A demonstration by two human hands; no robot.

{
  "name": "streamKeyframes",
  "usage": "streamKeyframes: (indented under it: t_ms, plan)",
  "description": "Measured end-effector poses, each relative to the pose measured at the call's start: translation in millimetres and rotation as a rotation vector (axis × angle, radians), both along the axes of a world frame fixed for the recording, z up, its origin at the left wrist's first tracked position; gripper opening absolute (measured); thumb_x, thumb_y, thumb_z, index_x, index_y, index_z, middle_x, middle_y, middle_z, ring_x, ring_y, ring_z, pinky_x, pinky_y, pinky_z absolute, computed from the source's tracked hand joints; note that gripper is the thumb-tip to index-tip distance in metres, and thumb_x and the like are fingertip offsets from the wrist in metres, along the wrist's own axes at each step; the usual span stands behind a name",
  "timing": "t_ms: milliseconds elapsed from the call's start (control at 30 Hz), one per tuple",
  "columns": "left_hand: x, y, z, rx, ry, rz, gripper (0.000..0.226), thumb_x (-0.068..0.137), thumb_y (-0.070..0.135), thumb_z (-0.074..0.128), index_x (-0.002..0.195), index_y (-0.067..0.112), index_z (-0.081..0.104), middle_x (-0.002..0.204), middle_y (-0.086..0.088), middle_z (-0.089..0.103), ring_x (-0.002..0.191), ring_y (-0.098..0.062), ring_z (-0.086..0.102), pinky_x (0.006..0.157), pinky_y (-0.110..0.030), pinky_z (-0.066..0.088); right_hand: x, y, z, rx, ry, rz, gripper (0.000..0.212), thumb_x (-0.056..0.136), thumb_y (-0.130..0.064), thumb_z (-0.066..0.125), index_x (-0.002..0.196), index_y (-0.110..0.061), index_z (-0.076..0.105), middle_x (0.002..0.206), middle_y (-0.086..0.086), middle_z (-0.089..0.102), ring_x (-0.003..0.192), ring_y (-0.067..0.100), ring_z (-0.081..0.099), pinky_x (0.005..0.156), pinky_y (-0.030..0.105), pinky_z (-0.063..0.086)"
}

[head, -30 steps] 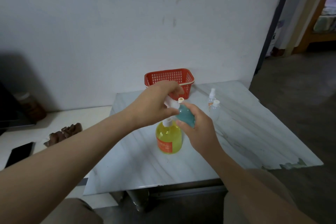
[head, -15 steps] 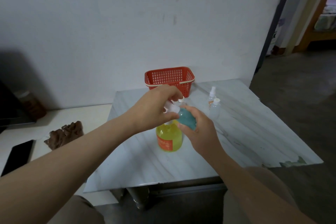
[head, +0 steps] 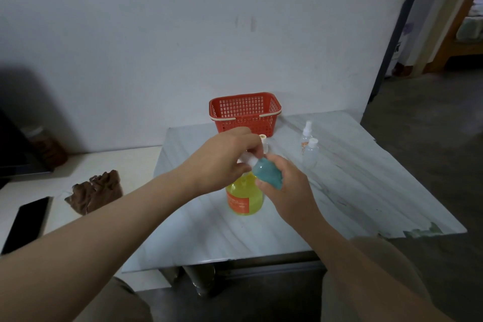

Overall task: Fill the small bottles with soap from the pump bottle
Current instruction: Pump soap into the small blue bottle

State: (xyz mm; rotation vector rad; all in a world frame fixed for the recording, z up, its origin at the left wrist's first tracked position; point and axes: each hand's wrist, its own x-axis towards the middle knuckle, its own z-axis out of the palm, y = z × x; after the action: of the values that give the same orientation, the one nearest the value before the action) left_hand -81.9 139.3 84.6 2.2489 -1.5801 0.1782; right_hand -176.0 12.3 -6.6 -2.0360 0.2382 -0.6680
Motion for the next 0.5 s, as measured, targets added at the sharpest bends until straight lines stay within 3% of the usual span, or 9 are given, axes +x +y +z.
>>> streamKeyframes:
  t_ms: [100, 233, 300, 400, 500]
  plan:
    - [1.7, -1.4, 0.5, 0.024, 0.019, 0.059, 0.008, 0.081, 0.023, 0.067, 0.086, 0.018, 0.064, 0.084, 0.007, 0.061, 0.074, -0.008, 0.052, 0.064, -0.021, 0.041, -1.2, -0.6, -2.8, -0.006, -0.012, 0.003, 0.04, 0.08, -0.014, 0.068, 0.111, -0.033, 0.053, 0.094, -0.019, 0.056, 0.089, -0.002, 0.055, 0.072, 0.004, 0.037]
    - [1.4, -0.1, -3.5, -0.003, 0.135, 0.122, 0.024, 0.082, 0.036, 0.066, 0.1, 0.02, 0.064, 0.091, 0.008, 0.063, 0.08, -0.008, 0.058, 0.072, -0.027, 0.05, -2.6, -2.0, -3.3, -0.019, -0.018, 0.011, 0.039, 0.081, -0.014, 0.068, 0.115, -0.029, 0.055, 0.1, -0.016, 0.059, 0.093, 0.001, 0.056, 0.075, 0.004, 0.039]
    - [-0.3, 0.9, -5.4, -0.033, 0.141, 0.078, 0.034, 0.076, 0.03, 0.073, 0.105, 0.023, 0.059, 0.098, 0.009, 0.059, 0.084, -0.007, 0.056, 0.071, -0.023, 0.05, -2.9, -1.9, -2.3, -0.019, -0.021, 0.009, 0.041, 0.081, -0.014, 0.068, 0.113, -0.034, 0.052, 0.099, -0.02, 0.056, 0.095, -0.002, 0.055, 0.077, 0.004, 0.039]
    - [-2.2, 0.8, -4.6, -0.033, 0.071, 0.019, 0.021, 0.075, 0.013, 0.071, 0.091, 0.018, 0.06, 0.089, 0.007, 0.058, 0.078, -0.007, 0.052, 0.066, -0.024, 0.048, -3.2, -0.9, -1.8, -0.031, -0.014, 0.004, 0.041, 0.082, -0.015, 0.068, 0.111, -0.036, 0.049, 0.096, -0.023, 0.054, 0.093, -0.002, 0.054, 0.075, 0.003, 0.038]
    - [-0.6, 1.8, -3.6, -0.053, 0.09, 0.049, 0.015, 0.076, 0.014, 0.071, 0.088, 0.016, 0.063, 0.084, 0.009, 0.059, 0.075, -0.006, 0.053, 0.065, -0.025, 0.047, -3.4, -1.1, -3.5, -0.041, -0.013, 0.004, 0.038, 0.082, -0.016, 0.067, 0.11, -0.036, 0.051, 0.097, -0.021, 0.056, 0.093, 0.0, 0.055, 0.075, 0.006, 0.039]
